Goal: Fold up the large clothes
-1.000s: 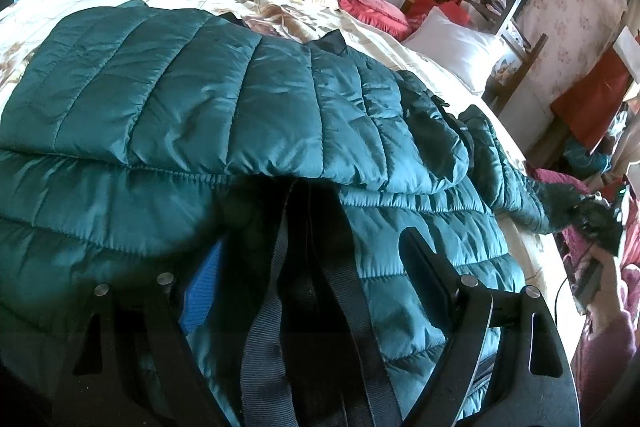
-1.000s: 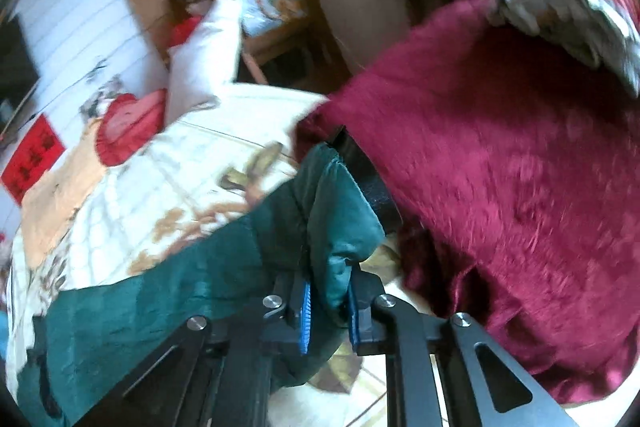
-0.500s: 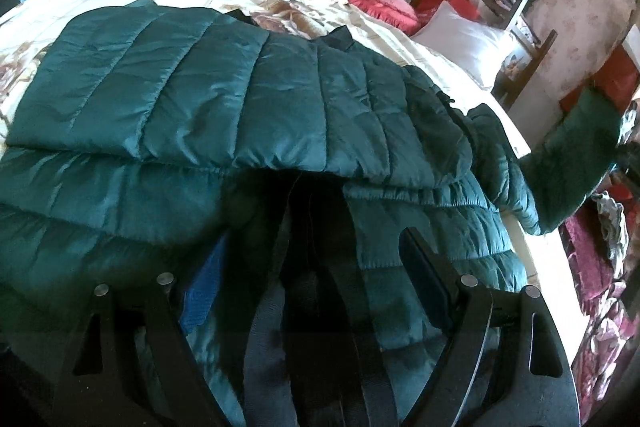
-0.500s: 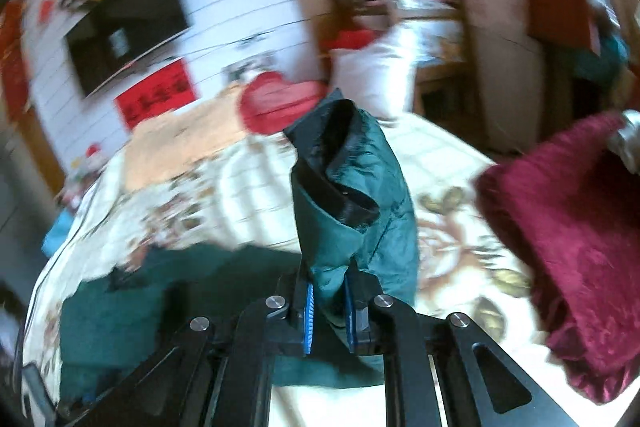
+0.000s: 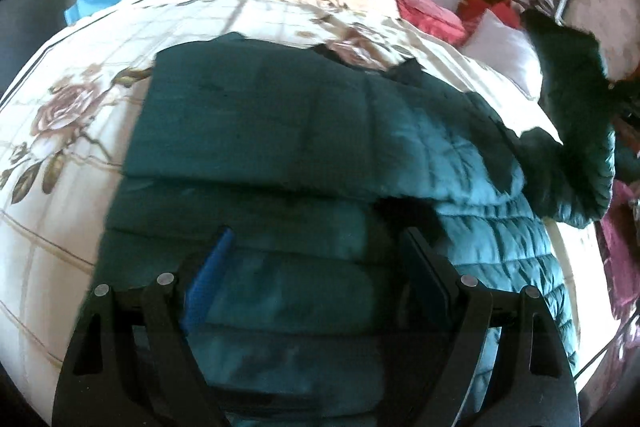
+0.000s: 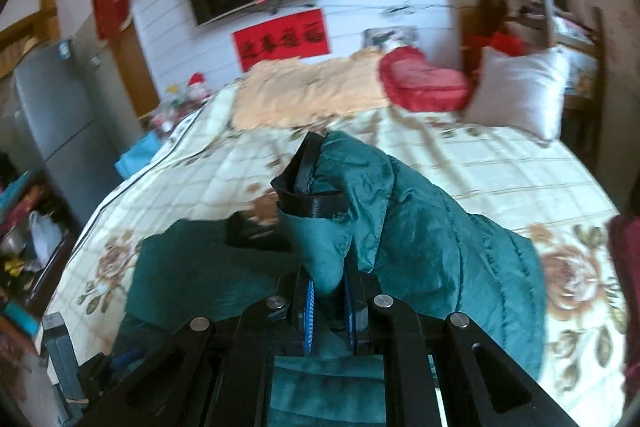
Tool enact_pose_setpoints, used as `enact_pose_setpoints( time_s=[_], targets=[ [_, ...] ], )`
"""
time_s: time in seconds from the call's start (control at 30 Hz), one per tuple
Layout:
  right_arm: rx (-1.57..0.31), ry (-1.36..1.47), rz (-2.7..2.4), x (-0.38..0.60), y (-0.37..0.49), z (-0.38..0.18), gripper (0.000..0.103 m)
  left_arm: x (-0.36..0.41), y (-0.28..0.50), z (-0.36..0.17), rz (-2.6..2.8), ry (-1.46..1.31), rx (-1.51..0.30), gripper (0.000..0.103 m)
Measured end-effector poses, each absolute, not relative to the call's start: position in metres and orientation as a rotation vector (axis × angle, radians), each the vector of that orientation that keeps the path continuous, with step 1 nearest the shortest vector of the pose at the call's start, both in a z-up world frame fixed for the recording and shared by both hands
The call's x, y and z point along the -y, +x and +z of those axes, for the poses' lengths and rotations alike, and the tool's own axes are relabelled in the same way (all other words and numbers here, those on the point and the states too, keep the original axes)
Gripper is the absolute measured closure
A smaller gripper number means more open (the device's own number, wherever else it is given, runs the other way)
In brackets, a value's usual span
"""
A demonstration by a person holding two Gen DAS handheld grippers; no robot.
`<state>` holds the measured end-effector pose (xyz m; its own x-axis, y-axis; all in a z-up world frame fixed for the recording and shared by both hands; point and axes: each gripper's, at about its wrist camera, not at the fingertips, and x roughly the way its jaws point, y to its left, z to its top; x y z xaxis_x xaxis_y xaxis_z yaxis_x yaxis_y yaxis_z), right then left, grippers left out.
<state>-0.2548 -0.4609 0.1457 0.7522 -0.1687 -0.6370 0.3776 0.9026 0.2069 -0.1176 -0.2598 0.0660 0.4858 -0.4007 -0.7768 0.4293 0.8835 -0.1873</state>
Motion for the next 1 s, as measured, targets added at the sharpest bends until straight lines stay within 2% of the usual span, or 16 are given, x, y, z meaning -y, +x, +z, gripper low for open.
enact_pose_setpoints(
  time_s=[0.33,0.5,0.53,0.6,0.63,0.67,1.0],
  targets=[
    [-0.77,0.4,-0.143,0.389,-0.17,0.086,0.092,0.202,-0.09,0.066,-0.426,-0.082,-0.939,0.019],
    [-0.898,0.445,-0.037,0.365,-0.137,0.04,0.091,0.193,-0.084,0.061,-0.43,-0.122,-0.967,0.019],
    [-0.942,0.46,-0.02,0.363,-0.133,0.031,0.086,0.192,-0.083,0.061,-0.436,-0.142,-0.975,0.019],
    [-0.932,0.5,0.01,0.365,-0.137,0.031,0.066,0.191,-0.082,0.061,-0.455,-0.183,-0.982,0.019],
    [-0.914,0.523,0.031,0.367,-0.142,0.035,0.051,0.191,-0.081,0.062,-0.464,-0.206,-0.984,0.019],
    [-0.904,0.536,0.039,0.369,-0.147,0.041,0.041,0.191,-0.08,0.063,-0.469,-0.22,-0.986,0.019],
    [-0.78,0.493,-0.012,0.395,-0.208,0.106,0.038,0.233,-0.069,0.082,-0.57,-0.294,-0.981,0.019]
  ],
)
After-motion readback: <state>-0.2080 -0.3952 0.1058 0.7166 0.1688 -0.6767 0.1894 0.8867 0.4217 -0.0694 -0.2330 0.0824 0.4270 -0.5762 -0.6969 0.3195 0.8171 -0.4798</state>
